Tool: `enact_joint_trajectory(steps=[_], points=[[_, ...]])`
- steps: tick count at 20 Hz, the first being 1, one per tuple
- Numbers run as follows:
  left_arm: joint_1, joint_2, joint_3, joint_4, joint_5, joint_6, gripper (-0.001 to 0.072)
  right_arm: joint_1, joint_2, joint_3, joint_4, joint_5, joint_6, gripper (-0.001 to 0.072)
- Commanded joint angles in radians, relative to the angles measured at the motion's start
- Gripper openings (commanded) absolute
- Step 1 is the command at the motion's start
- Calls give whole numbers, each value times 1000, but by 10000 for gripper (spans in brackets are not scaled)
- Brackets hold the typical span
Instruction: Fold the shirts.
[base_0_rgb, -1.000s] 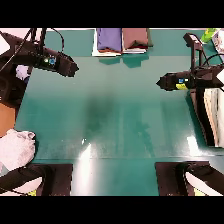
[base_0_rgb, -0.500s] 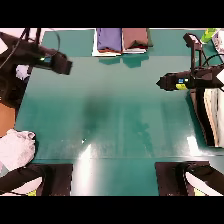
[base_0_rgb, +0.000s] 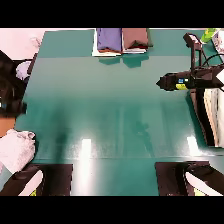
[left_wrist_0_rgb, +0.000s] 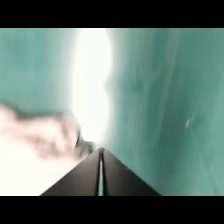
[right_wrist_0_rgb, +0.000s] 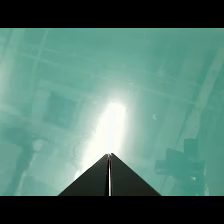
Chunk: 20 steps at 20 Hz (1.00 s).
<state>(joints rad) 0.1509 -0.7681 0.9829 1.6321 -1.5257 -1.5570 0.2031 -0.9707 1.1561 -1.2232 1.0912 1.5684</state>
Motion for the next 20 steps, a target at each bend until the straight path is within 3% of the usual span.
enact_joint_trajectory(steps=[1, 7, 12, 13, 14, 17, 18, 19, 20], points=[[187, 54, -265, 23, -10, 13, 568, 0, 0, 0, 0, 1, 0, 15], [238, 54, -407, 191, 106, -40, 551, 0, 0, 0, 0, 1, 0, 15], [238, 54, -407, 195, 149, -40, 527, 0, 0, 0, 0, 0, 0, 15], [238, 54, -407, 195, 161, -39, 372, 0, 0, 0, 0, 0, 0, 15], [238, 54, -407, 195, 175, -39, 306, 0, 0, 0, 0, 1, 0, 15], [238, 54, -407, 195, 191, -39, 300, 0, 0, 0, 0, 5, 0, 15], [238, 54, -407, 195, 190, -39, 137, 0, 0, 0, 0, 5, 0, 15], [238, 54, -407, 194, 191, -32, 29, 0, 0, 0, 0, 4, 0, 15], [238, 54, -404, 194, 191, -32, 21, 0, 0, 0, 0, 3, 0, 15]])
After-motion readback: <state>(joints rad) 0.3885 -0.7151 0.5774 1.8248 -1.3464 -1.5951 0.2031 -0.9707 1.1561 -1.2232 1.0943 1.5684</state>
